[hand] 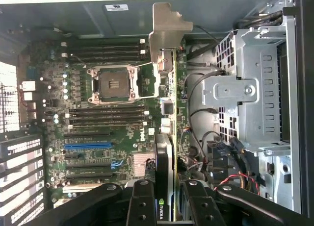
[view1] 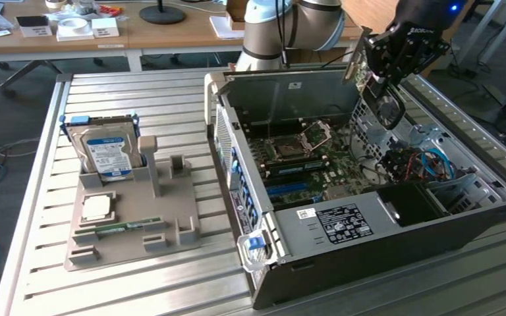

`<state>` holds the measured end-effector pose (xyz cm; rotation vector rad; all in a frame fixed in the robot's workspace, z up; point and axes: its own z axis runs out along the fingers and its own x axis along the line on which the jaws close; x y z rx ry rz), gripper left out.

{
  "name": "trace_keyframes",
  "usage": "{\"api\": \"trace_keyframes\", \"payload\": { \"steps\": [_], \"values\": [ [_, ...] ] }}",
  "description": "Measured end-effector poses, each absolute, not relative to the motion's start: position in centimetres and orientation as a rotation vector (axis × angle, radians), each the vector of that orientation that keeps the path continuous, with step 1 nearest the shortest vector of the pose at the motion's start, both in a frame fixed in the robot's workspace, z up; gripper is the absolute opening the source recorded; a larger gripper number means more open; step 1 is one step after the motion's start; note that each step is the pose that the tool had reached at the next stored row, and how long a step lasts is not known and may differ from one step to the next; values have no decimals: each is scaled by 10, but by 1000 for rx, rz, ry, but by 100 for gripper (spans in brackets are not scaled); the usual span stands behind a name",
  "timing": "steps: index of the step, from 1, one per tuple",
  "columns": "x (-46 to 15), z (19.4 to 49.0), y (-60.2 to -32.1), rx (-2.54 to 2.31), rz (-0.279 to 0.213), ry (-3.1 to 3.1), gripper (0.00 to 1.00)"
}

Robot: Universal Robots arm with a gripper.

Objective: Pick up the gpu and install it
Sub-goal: 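Pick up the gpu and move the gpu toward the slot, then insert the gpu into the slot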

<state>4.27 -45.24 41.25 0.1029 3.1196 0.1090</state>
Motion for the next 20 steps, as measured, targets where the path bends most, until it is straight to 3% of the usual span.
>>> {"api": "trace_keyframes", "payload": {
  "steps": [20],
  "values": [
    [47, 413, -452, 101, 109, 3120, 27]
  ]
}}
